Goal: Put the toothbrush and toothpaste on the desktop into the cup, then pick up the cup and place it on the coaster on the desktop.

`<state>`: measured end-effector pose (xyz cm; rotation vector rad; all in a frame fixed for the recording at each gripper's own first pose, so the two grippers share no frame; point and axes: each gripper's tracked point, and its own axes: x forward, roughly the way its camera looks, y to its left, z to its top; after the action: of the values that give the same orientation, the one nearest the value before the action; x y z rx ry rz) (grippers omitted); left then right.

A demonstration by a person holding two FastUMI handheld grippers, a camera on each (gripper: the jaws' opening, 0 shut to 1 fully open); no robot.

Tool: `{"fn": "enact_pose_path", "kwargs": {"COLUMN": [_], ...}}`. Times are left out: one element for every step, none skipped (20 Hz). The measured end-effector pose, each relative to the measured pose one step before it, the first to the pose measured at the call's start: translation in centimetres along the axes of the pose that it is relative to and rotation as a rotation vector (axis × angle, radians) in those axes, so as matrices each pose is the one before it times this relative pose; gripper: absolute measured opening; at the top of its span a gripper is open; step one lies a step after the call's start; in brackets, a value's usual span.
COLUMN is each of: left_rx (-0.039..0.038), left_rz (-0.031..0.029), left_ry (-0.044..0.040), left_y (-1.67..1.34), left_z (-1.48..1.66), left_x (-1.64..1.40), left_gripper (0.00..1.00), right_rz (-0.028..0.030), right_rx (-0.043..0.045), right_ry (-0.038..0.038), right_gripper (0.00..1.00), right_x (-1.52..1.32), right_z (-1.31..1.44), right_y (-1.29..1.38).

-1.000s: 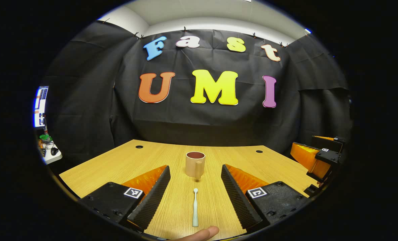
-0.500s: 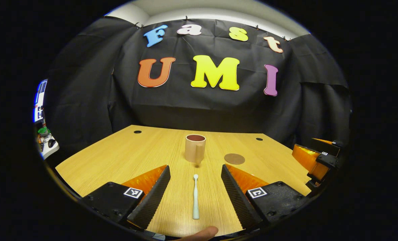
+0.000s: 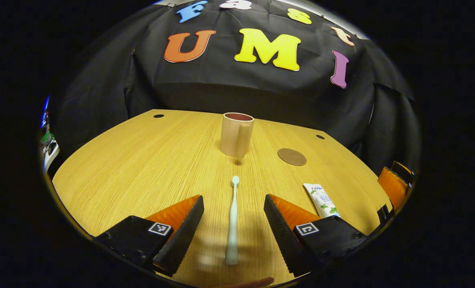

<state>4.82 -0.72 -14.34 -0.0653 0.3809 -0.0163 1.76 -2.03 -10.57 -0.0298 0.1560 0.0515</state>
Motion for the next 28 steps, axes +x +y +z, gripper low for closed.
{"fn": "enact_pose_path", "kwargs": {"left_rx": [0.00703,0.00418,0.00409,-0.00256,-0.00589,-0.01199,-0.00294,0.00178,0.00392,0.00130,-0.00024,-0.00549,-0.00621,-0.00255,-0.00183,-0.00070,0.00160,0.00243,0.00334,0.00367,0.00513,0.00279,0.00267,-0.00077,-0.00249,-0.00379,-0.00822,-0.00459], "left_rz": [-0.00367,-0.00629,0.00020,0.00129,-0.00028,-0.00519,-0.00728,-0.00116,0.00165,0.00328,0.00248,0.00674,0.00949,0.00215,0.00075,0.00047,-0.00128,-0.00012,0.00123,0.00191,0.00279,0.00176,-0.00012,-0.00426,-0.01025,-0.01275,-0.00155,-0.00237], "left_ry": [-0.00163,-0.00226,0.00811,0.00602,0.00511,-0.01526,0.00136,0.01629,0.02708,0.00685,0.00667,0.01071,0.01425,0.00661,0.01585,0.00646,0.00427,0.00074,0.00033,0.00021,0.00279,0.00169,-0.00016,-0.00211,-0.00388,-0.00598,-0.00573,-0.00288], "left_y": [-0.223,-0.245,-0.077,0.015,-0.053,-0.027,-0.063,-0.107,0.037,0.091,0.056,0.119,0.160,0.004,-0.007,-0.025,0.044,-0.022,-0.051,0.012,-0.048,0.007,-0.038,-0.085,-0.123,-0.189,0.123,0.055], "left_z": [-0.098,-0.129,-0.378,-0.168,0.041,0.500,-0.128,-0.440,-0.404,0.050,-0.112,-0.307,-0.334,-0.092,-0.242,-0.147,0.018,0.025,-0.069,0.032,-0.085,-0.033,-0.020,0.083,-0.008,0.069,0.177,-0.074], "left_x": [0.156,0.241,0.431,0.169,0.124,0.251,-0.096,0.166,0.111,-0.037,0.018,0.159,0.212,0.042,0.175,0.099,-0.020,0.016,-0.022,0.029,0.019,0.066,-0.034,0.024,-0.042,-0.059,-0.076,0.020], "left_gripper": [0.93,0.90,0.84,0.79,0.77,0.73,0.73,0.63,0.60,0.52,0.49,0.46,0.39,0.36,0.33,0.33,0.33,0.33,0.33,0.33,0.33,0.33,0.33,0.33,0.35,0.24,0.20,0.16], "right_rz": [0.00894,0.01017,0.00855,0.00500,0.00591,0.00534,0.00262,0.00109,-0.00142,0.00074,0.00472,0.00546,0.00369,0.00237,0.00186,-0.00115,-0.00124,-0.00153,0.00315,0.00481,0.00179,0.00342,0.00665,0.00717,0.01087,0.00139,-0.01142,-0.00652], "right_rx": [0.00908,0.00606,-0.00042,-0.00515,-0.00858,-0.00535,-0.00469,-0.00599,-0.00792,-0.00239,-0.00163,-0.00153,0.00057,-0.00029,0.00167,0.00908,0.01040,0.00731,0.00499,-0.00171,-0.00822,-0.01126,-0.00733,-0.00529,-0.00359,0.00075,-0.00277,0.00044], "right_ry": [0.01911,0.01794,0.01587,-0.00027,-0.00436,-0.00501,-0.00608,-0.00545,-0.00623,0.00094,0.00167,0.00385,0.00181,0.00089,0.00381,0.00578,0.01080,0.01300,0.01207,0.01644,0.01357,0.01540,0.01361,0.01837,0.02079,0.01156,0.02212,0.01464], "right_gripper": [0.95,0.95,0.95,0.98,0.97,0.97,0.95,0.95,0.98,0.98,0.98,0.98,0.95,0.95,0.95,0.95,0.95,0.95,0.95,0.95,0.95,0.92,0.92,0.95,0.95,0.95,0.95,0.94], "right_x": [0.223,0.245,0.186,-0.025,-0.126,-0.135,-0.083,-0.046,-0.060,0.033,0.024,-0.038,0.050,0.028,0.076,0.099,0.150,0.187,0.337,0.439,0.410,0.219,0.245,0.382,0.250,0.209,0.443,0.159], "right_z": [-0.689,-0.474,-0.618,-0.050,0.066,0.163,0.078,0.157,0.137,0.001,-0.141,-0.128,-0.118,0.051,-0.084,-0.002,-0.176,-0.110,-0.041,-0.184,-0.316,-0.409,-0.170,-0.350,-0.299,-0.073,-0.405,-0.285], "right_y": [0.275,0.386,0.461,0.245,0.397,0.292,0.237,0.116,0.236,0.061,0.231,0.313,0.084,0.051,0.007,0.057,0.123,0.150,0.338,0.499,0.504,0.502,0.478,0.583,0.579,0.193,-0.098,-0.073]}}
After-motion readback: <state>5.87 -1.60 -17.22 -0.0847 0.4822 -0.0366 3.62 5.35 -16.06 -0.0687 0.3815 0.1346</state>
